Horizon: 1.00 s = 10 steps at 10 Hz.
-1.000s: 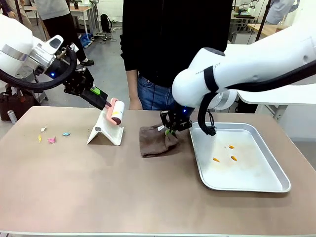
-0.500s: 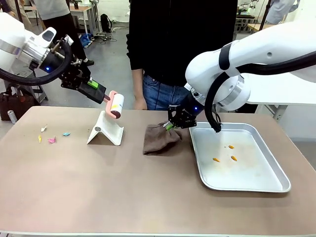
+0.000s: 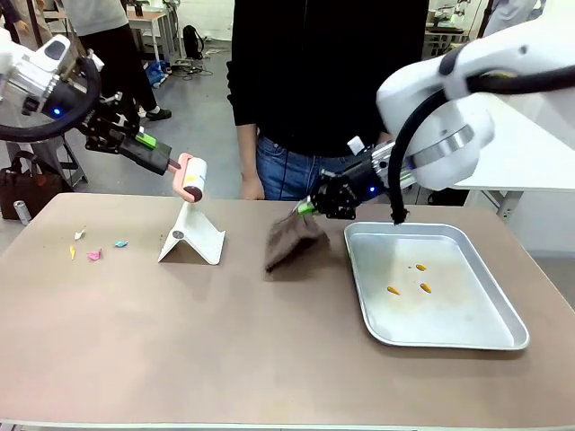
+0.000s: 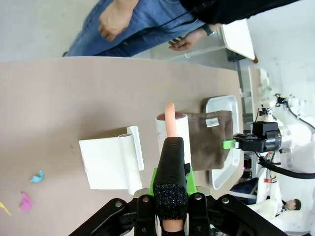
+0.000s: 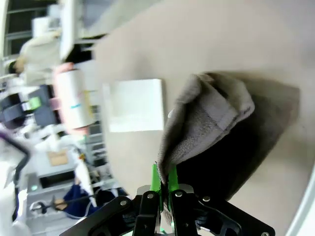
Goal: Clean the surface of the table.
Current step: Hold the Lint Roller with your left hand and the towel with your right hand.
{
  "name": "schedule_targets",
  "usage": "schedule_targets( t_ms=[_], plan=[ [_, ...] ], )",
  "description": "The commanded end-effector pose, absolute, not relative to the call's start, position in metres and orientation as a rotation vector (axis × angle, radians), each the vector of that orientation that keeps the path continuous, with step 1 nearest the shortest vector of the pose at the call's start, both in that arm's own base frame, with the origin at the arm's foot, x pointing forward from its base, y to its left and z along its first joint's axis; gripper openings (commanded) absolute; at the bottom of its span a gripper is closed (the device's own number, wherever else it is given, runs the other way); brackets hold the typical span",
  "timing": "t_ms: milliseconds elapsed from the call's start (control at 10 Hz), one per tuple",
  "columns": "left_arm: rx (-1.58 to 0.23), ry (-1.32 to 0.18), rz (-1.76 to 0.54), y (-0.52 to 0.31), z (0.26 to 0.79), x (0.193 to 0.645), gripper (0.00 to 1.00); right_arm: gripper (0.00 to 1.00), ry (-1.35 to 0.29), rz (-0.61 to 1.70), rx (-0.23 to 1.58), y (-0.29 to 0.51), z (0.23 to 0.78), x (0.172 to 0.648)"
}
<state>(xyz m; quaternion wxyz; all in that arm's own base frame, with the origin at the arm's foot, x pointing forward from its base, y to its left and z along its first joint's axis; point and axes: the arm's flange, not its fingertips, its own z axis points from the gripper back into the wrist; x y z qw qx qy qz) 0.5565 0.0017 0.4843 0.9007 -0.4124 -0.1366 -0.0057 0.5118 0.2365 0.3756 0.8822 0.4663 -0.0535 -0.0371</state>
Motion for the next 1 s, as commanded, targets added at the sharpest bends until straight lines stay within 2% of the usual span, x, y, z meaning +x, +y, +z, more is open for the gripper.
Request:
schedule_targets(
  t_ms=[0, 400, 700, 900],
  plan=[
    [-0.904, -0.283, 0.026, 0.01, 0.497, 0.559, 0.0, 0.0, -0.11, 0.002, 1.202, 0.206, 0.37, 0.495],
    [-0.98, -0.236, 0.029, 0.042, 0.517, 0.564, 0.0, 0.0, -0.044, 0.074, 1.471, 0.177, 0.387, 0.476],
    [-1.034, -0.18, 0.067, 0.09, 0.547, 0.565, 0.0, 0.0, -0.05, 0.065, 1.712, 0.131, 0.423, 0.435],
    [-1.014, -0.146, 0.069, 0.139, 0.561, 0.555, 0.0, 0.0, -0.19, -0.024, 1.737, 0.081, 0.439, 0.394]
  ],
)
